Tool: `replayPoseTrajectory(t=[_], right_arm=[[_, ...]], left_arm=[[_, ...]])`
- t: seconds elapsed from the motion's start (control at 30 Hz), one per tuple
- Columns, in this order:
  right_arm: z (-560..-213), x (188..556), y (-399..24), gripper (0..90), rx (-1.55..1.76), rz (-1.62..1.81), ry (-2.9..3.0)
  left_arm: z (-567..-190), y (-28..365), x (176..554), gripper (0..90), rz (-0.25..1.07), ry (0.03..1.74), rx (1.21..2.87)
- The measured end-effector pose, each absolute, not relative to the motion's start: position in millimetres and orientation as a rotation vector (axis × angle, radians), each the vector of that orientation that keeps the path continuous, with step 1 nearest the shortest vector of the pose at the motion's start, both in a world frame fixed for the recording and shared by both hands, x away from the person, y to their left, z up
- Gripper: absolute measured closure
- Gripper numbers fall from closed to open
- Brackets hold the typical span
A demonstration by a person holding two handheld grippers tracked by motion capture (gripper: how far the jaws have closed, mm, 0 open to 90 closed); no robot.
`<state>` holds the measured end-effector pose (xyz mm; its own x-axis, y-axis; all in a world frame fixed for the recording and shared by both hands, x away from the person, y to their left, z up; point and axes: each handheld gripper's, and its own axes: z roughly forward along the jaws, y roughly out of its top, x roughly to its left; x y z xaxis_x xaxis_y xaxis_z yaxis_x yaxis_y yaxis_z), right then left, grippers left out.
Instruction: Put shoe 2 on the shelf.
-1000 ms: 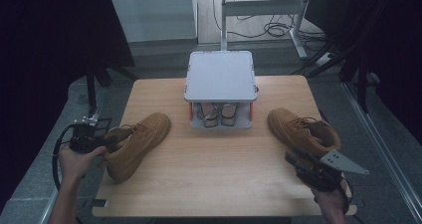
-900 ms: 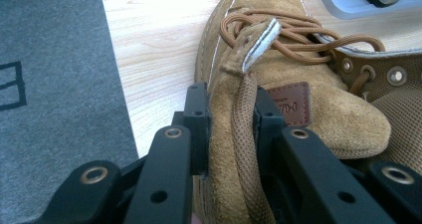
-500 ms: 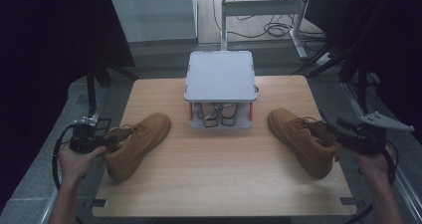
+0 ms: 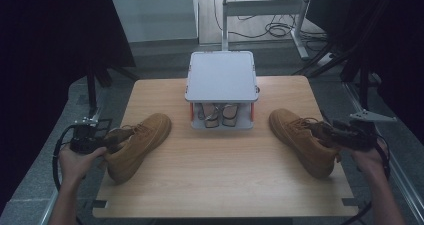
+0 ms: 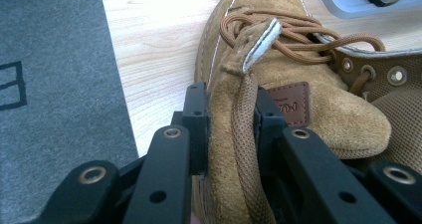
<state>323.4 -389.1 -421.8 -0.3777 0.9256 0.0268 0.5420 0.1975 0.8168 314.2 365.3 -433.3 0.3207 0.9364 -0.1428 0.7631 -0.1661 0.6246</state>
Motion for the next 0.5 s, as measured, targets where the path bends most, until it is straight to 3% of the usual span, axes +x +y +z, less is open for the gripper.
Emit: replayPoseTrajectory(t=[0.5], right_arm=[[-420,340,-385,58.3,1.416,0.877,2.159]], left_arm=[[-433,365,314,73.5,0.369,1.496,1.989]])
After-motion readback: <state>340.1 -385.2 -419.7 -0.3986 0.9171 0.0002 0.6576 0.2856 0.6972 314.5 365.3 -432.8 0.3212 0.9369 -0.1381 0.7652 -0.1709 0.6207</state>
